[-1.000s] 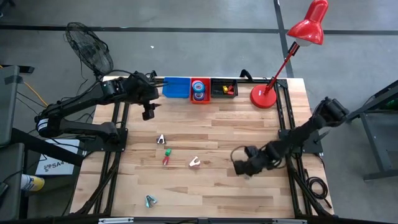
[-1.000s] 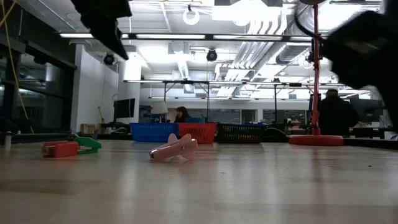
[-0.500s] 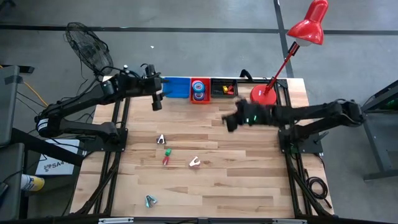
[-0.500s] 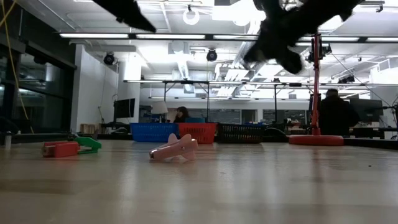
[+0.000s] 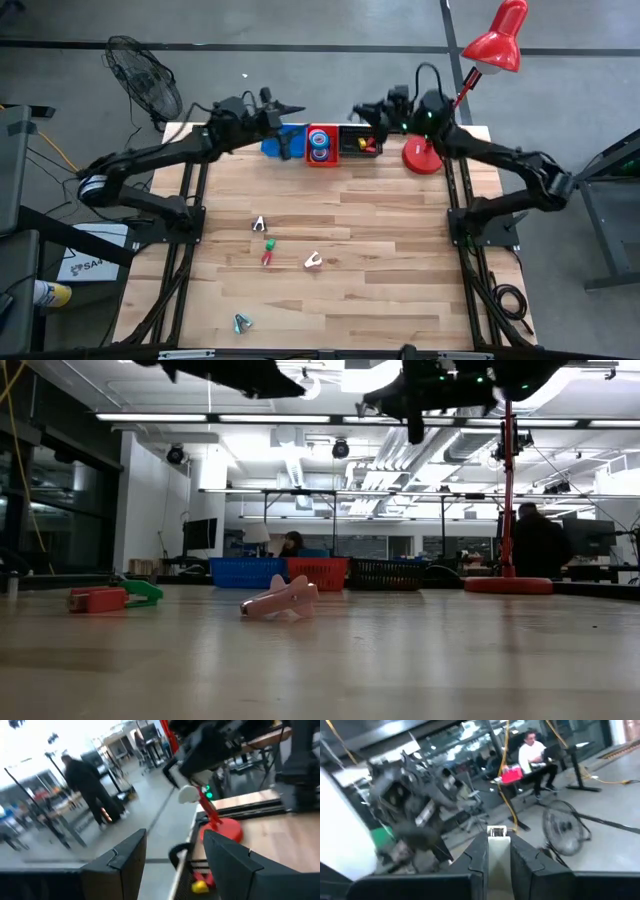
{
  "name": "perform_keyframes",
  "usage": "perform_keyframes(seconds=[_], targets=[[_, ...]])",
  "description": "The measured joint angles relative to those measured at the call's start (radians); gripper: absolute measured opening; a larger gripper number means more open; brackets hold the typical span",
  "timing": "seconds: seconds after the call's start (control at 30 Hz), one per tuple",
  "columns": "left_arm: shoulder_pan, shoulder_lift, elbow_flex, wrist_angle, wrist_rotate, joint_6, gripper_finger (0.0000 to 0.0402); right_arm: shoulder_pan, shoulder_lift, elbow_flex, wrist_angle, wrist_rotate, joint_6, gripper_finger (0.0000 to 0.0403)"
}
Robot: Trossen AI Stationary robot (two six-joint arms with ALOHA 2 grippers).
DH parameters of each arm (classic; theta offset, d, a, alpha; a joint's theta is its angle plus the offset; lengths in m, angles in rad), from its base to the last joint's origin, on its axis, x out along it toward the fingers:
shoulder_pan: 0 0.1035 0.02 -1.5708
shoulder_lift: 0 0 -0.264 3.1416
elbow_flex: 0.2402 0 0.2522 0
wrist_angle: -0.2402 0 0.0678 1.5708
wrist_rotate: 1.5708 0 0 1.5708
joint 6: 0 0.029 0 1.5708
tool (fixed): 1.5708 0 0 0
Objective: Pick and place Stapler, Stapler remover, tape
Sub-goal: Put the gray staple remover into the blue basket
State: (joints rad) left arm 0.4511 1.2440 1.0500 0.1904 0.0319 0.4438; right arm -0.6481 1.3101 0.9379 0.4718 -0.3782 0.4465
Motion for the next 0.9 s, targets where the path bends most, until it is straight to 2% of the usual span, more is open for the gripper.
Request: perform_keyframes(seconds=[0.17, 0.3, 0.5, 0.9], targets=[[0.000, 0.112, 0.000, 0.260, -0.010, 0.195, 0.0193, -0.021, 0.123, 0.150, 0.028, -0.088, 0.049, 0.0037], [0.000, 0.165, 0.000, 0.365, -0.065, 0.290, 0.0193, -0.011, 0.197, 0.260, 0.035, -0.086, 0.083, 0.0037], [0.000, 0.175, 0.000, 0.413, -0.177, 0.340, 0.0193, -0.006, 0.269, 0.379, 0.037, -0.054, 0.095, 0.0037], [0.000, 0.175, 0.012, 0.458, -0.210, 0.382, 0.0193, 0.011, 0.366, 0.457, 0.071, -0.028, 0.098, 0.0037]])
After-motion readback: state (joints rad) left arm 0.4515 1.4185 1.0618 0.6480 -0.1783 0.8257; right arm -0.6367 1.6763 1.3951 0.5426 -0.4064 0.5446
